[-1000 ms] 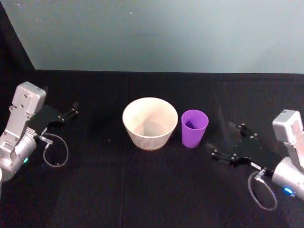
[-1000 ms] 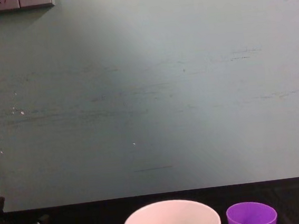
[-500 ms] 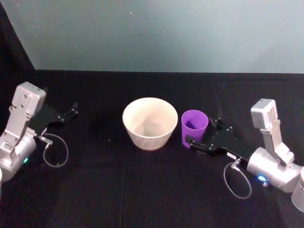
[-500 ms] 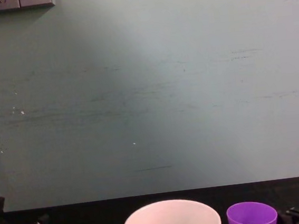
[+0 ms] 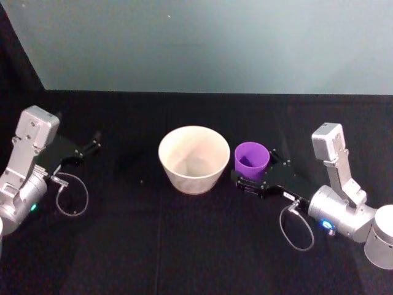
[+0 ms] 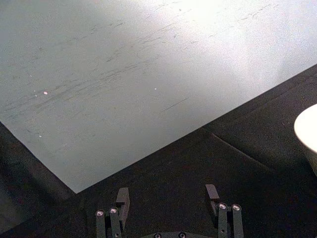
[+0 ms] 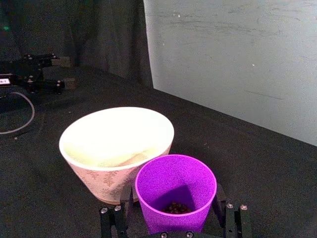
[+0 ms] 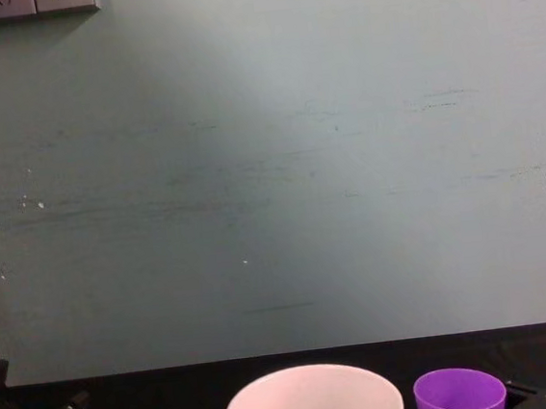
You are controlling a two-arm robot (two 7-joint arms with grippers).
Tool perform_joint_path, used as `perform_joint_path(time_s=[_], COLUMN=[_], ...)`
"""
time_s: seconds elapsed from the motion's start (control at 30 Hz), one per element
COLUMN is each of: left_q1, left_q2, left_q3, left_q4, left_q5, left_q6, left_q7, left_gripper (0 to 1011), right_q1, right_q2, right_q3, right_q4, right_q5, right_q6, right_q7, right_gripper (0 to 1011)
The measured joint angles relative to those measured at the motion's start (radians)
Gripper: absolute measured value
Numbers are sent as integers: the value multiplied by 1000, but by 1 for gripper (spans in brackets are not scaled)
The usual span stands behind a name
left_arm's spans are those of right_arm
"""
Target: Pick up the cup and pour the mung beans from the cup into the bowl.
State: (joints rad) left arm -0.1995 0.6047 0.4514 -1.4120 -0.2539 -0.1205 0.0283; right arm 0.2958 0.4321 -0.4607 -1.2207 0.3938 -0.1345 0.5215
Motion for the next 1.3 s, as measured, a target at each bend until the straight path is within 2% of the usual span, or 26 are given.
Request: perform_joint_path(time_s=[0.2,0.33,0.43,0.5,0.67,0.8,0.9,1.03,1.17,1.3], left_q1=[0,0,0,0,0,0,0,0,0,0], left_q2=[0,0,0,0,0,0,0,0,0,0], left_q3=[0,0,0,0,0,0,0,0,0,0], left_q4=[0,0,0,0,0,0,0,0,0,0], left_q5=[0,0,0,0,0,0,0,0,0,0], left_q6=[0,0,0,0,0,0,0,0,0,0], left_q7=[0,0,0,0,0,0,0,0,0,0], left_gripper=[1000,1000,1000,1000,1000,1000,1000,1000,1000,1000], right_q1=[0,-5,-10,-14,-46,-76,-91,-106,-117,-125], right_q2=[-12,-23,-28,-28,-16,1,13,37,53,63], right_q3=[13,25,33,37,64,89,104,125,145,158], right_q4=[6,9,6,0,-65,-139,-193,-280,-337,-368], right_q5=[-11,-14,-13,-12,1,11,17,23,39,55], right_q6=[-2,-7,-7,-6,1,27,59,139,190,207], right_q7=[0,4,12,16,16,-6,-24,-60,-81,-86], right_gripper=[995,907,805,791,747,732,726,726,726,726])
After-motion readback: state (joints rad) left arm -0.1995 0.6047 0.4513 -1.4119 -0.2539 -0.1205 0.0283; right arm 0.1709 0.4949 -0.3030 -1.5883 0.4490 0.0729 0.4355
